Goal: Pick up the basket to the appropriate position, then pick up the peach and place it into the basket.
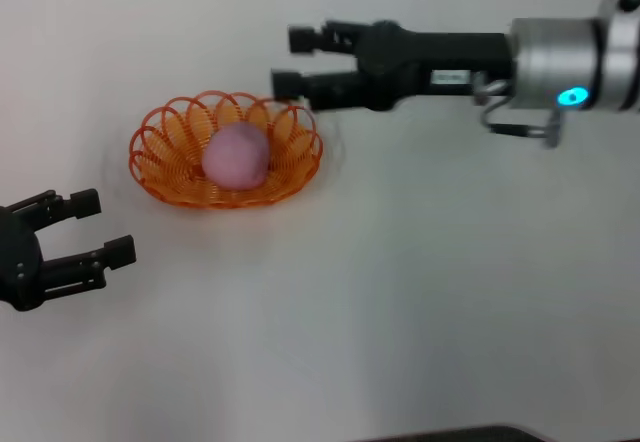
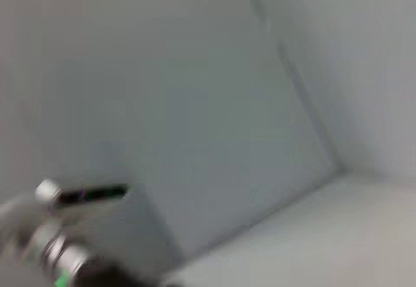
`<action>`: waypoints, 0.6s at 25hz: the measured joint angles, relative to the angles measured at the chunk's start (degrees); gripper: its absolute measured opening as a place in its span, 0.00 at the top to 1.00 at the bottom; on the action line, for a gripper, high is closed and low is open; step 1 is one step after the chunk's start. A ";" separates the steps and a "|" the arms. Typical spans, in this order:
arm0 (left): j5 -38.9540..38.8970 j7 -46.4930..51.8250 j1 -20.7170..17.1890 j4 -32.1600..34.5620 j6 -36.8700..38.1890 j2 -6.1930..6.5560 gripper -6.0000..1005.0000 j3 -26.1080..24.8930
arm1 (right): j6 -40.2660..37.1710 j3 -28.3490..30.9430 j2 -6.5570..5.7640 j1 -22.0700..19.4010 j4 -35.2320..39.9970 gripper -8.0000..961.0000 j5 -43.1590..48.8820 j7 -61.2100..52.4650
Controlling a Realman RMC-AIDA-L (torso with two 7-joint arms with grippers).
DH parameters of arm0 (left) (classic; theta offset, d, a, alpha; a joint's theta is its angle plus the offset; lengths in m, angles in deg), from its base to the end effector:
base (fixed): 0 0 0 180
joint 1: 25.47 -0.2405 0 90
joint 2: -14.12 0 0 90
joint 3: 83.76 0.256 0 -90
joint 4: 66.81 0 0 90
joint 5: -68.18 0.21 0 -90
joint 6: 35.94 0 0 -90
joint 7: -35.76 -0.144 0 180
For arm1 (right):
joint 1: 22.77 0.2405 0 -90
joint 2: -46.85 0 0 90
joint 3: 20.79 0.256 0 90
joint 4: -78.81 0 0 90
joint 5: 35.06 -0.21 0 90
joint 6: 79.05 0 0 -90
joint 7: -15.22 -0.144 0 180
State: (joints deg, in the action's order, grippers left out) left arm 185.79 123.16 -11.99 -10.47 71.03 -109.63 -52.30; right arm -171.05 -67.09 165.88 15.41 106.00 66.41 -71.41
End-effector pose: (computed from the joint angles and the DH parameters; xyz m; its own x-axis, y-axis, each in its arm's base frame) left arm -0.3020 0.2355 0.0381 0.6810 0.4783 0.5545 0.6097 -0.7898 -0.0674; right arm 0.1986 0.3429 -0.0265 0.6361 -0.4485 -0.6279 -0.4700 -0.8706 0.1457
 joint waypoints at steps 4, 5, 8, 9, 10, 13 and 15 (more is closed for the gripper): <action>-0.03 0.01 0.12 0.00 0.10 0.07 0.13 -0.01 | -6.79 -2.72 -1.98 -1.79 15.01 0.02 10.35 -12.38; -0.03 0.03 0.14 0.00 0.17 0.10 0.13 -0.05 | -8.71 -2.81 -2.64 -2.74 19.94 0.02 15.40 -13.13; -0.03 0.03 0.14 0.01 0.20 0.10 0.13 -0.14 | -9.71 -2.51 -2.84 -4.93 24.56 0.02 19.05 -10.70; -0.03 0.04 0.13 0.00 0.23 0.10 0.13 -0.14 | -9.79 -2.29 -2.73 -6.08 26.12 0.02 19.56 -8.96; -0.03 0.04 0.11 0.00 0.24 0.10 0.13 -0.15 | -9.86 -1.99 -2.37 -7.65 27.34 0.02 19.76 -6.54; -0.03 0.05 -0.11 0.00 0.26 0.07 0.13 -0.32 | -9.82 0.55 -0.88 -11.52 28.63 0.02 18.56 -0.16; -0.03 0.05 -0.29 -0.01 0.09 -0.01 0.13 -0.45 | -10.04 3.49 0.25 -14.12 28.01 0.03 17.23 4.64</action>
State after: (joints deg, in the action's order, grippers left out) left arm 185.76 123.20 -12.27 -10.48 71.12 -109.64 -52.75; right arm -181.09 -63.60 166.13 1.29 134.01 83.63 -66.77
